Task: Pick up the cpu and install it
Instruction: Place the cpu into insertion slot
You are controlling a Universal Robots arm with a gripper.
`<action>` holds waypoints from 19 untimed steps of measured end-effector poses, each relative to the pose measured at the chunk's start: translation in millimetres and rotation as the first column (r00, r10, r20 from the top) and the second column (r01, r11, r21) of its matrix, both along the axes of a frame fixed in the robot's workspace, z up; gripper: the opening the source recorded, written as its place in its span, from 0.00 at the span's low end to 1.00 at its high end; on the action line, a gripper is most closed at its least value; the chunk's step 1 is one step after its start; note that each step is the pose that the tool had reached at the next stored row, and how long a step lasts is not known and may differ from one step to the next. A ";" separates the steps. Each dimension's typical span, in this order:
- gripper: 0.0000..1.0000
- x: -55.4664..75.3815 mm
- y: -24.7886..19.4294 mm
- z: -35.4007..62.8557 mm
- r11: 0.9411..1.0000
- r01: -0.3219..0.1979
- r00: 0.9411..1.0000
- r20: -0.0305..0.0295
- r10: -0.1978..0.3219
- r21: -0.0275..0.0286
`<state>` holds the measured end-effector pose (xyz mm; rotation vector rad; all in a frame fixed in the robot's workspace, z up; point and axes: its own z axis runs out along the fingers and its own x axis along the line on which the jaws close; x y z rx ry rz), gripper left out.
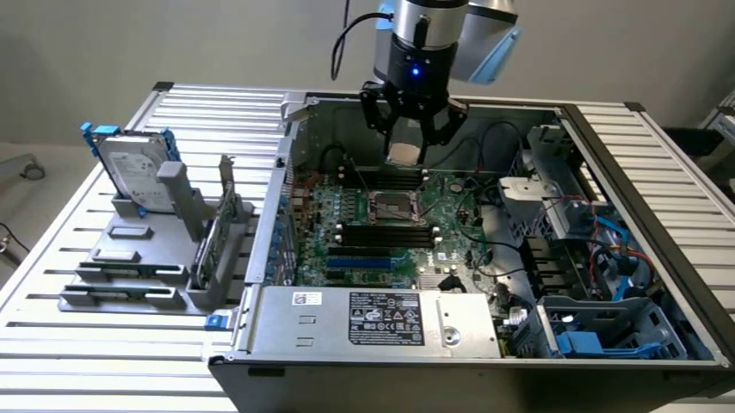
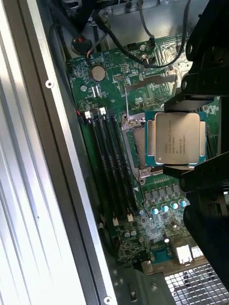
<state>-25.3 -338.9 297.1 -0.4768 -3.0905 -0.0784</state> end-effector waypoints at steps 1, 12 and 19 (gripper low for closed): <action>0.55 0.0 0.0 -0.5 1.000 0.018 1.000 0.000 -0.018 0.000; 0.55 0.0 0.0 -5.8 0.976 0.216 0.976 0.000 -0.216 0.000; 0.55 0.0 0.0 -9.5 0.941 0.339 0.941 0.000 -0.339 0.000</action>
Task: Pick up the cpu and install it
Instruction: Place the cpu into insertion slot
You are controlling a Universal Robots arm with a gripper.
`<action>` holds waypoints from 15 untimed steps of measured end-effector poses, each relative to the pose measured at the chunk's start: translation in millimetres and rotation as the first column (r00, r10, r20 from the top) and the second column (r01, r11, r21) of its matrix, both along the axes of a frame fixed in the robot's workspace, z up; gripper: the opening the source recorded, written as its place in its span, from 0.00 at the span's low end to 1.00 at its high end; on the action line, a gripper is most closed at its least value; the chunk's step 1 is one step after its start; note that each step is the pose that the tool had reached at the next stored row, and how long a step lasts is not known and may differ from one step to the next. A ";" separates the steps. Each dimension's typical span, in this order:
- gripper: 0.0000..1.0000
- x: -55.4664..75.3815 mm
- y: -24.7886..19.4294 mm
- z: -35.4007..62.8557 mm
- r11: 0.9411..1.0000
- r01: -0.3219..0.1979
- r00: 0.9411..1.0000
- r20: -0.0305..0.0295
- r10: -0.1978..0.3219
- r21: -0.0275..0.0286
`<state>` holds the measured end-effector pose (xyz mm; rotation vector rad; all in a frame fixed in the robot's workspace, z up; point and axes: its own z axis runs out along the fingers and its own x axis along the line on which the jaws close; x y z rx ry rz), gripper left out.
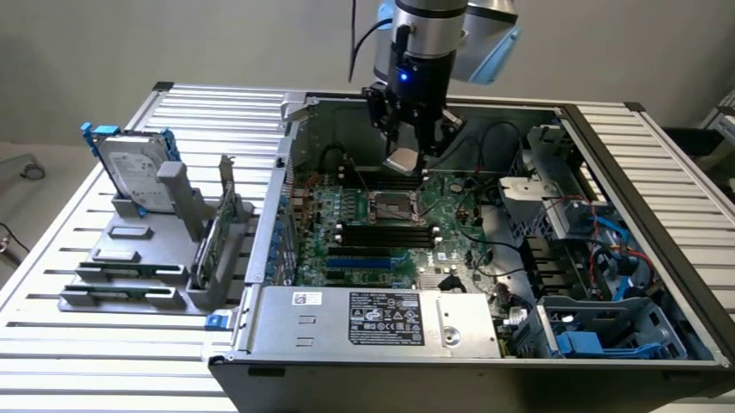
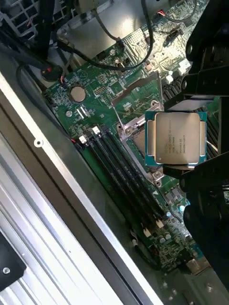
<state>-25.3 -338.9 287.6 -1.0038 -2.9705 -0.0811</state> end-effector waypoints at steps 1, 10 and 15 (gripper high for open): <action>0.55 0.0 0.0 -0.5 1.000 0.017 1.000 0.000 -0.017 0.000; 0.55 0.0 0.0 -5.9 0.983 0.182 0.983 0.000 -0.182 0.000; 0.55 0.0 0.0 -9.0 0.963 0.269 0.963 0.000 -0.269 0.000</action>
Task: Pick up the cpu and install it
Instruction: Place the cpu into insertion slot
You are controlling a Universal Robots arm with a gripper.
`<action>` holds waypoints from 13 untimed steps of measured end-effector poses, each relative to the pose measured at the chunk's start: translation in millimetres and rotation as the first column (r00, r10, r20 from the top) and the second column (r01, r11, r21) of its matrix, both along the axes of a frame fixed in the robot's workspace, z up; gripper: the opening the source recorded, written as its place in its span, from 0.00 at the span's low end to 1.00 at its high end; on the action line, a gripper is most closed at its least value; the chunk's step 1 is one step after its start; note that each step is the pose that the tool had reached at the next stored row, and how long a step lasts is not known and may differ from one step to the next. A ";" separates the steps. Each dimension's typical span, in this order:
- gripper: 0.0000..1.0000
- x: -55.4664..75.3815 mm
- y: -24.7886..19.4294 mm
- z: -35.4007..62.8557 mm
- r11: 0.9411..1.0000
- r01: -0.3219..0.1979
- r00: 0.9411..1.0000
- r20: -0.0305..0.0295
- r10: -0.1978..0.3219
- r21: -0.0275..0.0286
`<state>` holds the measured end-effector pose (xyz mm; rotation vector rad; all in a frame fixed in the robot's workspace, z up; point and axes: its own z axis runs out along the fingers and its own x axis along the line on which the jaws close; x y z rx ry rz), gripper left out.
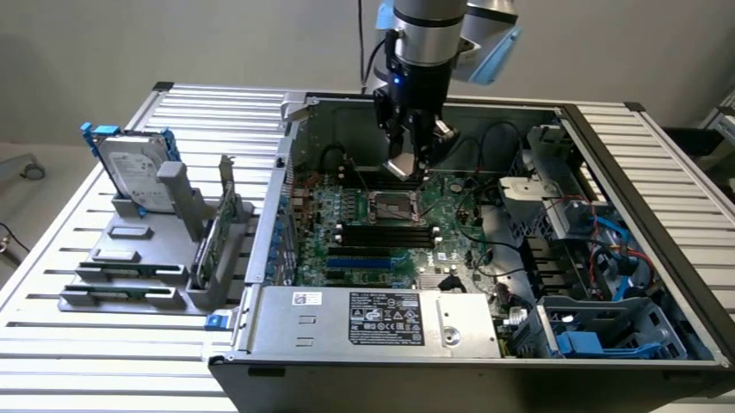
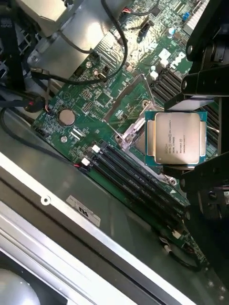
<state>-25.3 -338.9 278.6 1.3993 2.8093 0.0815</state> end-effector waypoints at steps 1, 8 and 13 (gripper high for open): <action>0.55 0.0 0.0 -0.6 1.000 0.018 1.000 0.000 -0.018 0.000; 0.55 0.0 0.0 -5.0 0.989 0.146 0.989 0.000 -0.146 0.000; 0.55 0.0 0.0 -8.2 0.972 0.235 0.972 0.000 -0.235 0.000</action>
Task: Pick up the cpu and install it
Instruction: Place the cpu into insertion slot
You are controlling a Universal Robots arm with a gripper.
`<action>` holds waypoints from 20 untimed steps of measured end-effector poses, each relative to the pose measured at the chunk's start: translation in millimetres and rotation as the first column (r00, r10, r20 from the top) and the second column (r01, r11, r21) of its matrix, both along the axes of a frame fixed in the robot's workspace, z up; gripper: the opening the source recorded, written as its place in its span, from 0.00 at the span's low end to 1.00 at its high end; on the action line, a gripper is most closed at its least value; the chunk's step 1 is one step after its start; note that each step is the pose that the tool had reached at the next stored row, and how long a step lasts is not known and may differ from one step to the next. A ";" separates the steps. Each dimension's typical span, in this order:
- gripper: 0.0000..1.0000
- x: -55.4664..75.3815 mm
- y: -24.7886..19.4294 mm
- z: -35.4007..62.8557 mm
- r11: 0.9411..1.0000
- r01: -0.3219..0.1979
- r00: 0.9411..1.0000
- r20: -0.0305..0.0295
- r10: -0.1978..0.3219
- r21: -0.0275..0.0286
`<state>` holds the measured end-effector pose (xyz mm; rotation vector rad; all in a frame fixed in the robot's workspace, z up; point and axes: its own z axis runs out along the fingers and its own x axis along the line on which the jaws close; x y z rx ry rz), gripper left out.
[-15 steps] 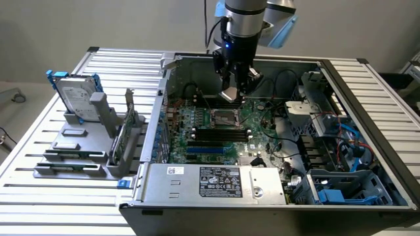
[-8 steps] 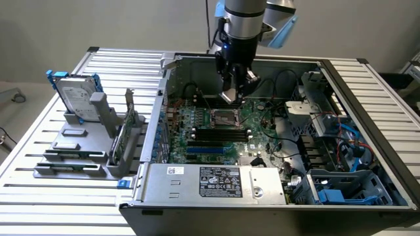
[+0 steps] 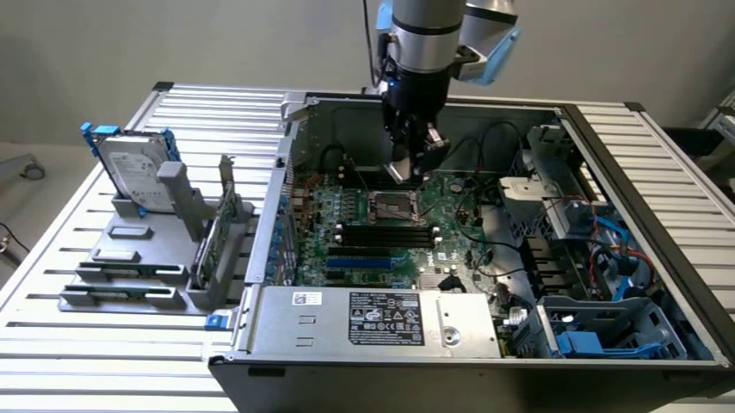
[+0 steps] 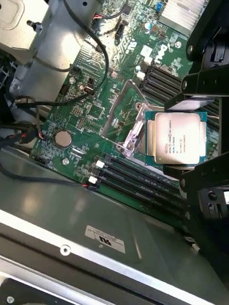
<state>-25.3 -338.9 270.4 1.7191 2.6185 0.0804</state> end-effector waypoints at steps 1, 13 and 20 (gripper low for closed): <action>0.55 0.0 0.0 -0.6 1.000 0.017 1.000 0.000 -0.017 0.000; 0.55 0.0 0.0 -8.9 0.972 0.233 0.972 0.000 -0.233 0.000; 0.55 0.0 0.0 -13.3 0.935 0.354 0.935 0.000 -0.354 0.000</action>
